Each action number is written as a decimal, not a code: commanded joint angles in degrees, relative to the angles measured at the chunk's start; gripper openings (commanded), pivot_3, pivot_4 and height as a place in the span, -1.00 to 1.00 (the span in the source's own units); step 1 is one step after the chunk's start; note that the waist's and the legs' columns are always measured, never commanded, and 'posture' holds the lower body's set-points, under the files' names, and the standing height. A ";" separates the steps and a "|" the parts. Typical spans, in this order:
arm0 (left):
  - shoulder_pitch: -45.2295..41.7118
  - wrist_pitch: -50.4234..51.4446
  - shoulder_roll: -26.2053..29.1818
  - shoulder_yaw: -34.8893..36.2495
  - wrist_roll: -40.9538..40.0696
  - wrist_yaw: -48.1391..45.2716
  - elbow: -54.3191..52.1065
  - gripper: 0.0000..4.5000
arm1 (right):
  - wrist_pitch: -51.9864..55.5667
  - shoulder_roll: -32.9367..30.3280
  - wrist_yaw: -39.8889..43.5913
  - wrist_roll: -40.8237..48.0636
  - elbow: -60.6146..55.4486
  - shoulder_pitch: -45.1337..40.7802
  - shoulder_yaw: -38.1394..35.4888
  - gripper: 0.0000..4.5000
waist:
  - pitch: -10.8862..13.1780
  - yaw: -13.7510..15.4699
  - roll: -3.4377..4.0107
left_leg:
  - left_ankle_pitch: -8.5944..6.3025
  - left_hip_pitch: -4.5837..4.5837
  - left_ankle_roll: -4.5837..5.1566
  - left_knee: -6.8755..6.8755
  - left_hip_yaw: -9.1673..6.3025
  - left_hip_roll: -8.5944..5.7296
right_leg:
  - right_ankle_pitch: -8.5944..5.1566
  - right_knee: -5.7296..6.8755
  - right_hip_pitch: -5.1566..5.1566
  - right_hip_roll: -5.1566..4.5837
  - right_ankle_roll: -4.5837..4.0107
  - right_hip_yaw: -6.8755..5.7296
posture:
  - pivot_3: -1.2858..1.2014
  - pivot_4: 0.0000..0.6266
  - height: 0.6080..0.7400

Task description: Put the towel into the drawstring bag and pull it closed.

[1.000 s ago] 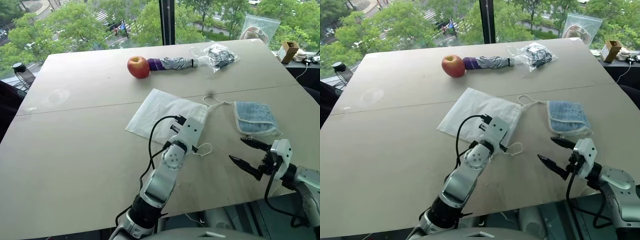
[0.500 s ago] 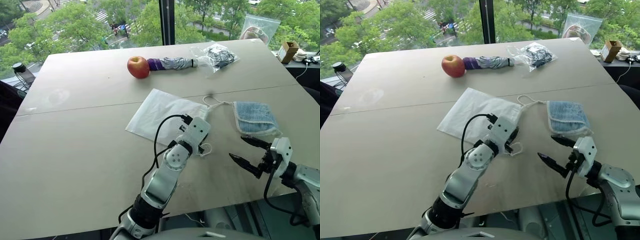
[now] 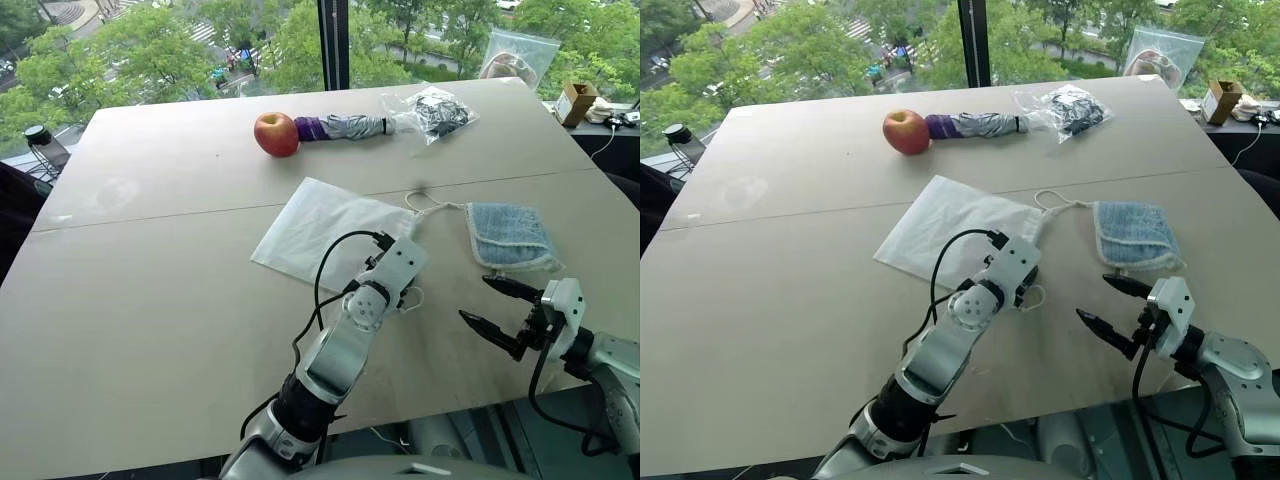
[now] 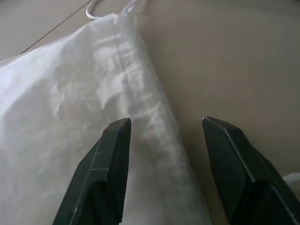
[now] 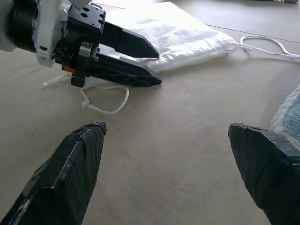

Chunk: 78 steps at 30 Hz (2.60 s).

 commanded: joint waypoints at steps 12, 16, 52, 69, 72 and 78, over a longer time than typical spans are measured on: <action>1.31 4.01 3.51 0.23 4.65 2.55 -4.34 -0.99 | -0.92 0.01 0.48 -0.08 0.02 -1.84 -0.27 1.00 | -0.02 -0.32 0.03 | 0.00 0.11 0.00 -0.01 0.03 0.10 | 0.00 0.06 0.01 0.04 0.00 0.09 | 0.03 -0.52 1.00; 3.29 -2.70 7.98 3.35 6.23 5.14 -6.37 -0.99 | -1.34 0.40 0.64 -0.39 1.01 -2.53 0.08 1.00 | -0.02 -0.31 0.03 | 0.00 0.14 0.00 -0.02 0.05 0.14 | 0.01 0.07 0.01 0.04 -0.02 0.11 | 0.03 -0.52 1.00; 32.36 -34.73 21.77 34.12 -9.79 -2.89 -17.33 0.99 | -1.21 9.39 9.04 -2.21 11.54 -27.71 14.00 1.00 | -0.02 0.04 0.03 | 0.00 0.10 0.03 0.01 -0.02 0.16 | 0.13 0.05 0.08 -0.27 -0.28 -0.41 | 0.03 -0.52 1.00; 30.09 -30.24 17.30 35.98 -1.47 7.70 -15.05 0.99 | -2.40 9.55 9.09 -2.42 11.57 -26.32 13.45 1.00 | -0.01 -0.26 0.02 | -0.01 -0.06 0.02 -0.08 -0.08 0.15 | 0.15 0.03 -0.06 -0.30 -0.26 -0.46 | 0.03 -0.52 1.00; 29.83 -29.92 17.09 36.55 -0.88 8.56 -15.02 0.99 | -2.52 9.61 9.11 -2.40 11.86 -26.36 13.41 1.00 | -0.01 -0.27 0.02 | -0.01 -0.07 0.02 -0.08 -0.08 0.16 | 0.15 0.03 -0.06 -0.30 -0.26 -0.46 | 0.03 -0.52 1.00; 29.72 -27.92 16.31 37.22 -0.69 9.01 -14.39 0.99 | -2.95 9.55 9.37 -2.43 12.77 -26.82 13.33 1.00 | -0.01 -0.26 0.02 | -0.01 -0.07 0.02 -0.08 -0.07 0.15 | 0.15 0.03 -0.06 -0.30 -0.26 -0.46 | 0.03 -0.52 1.00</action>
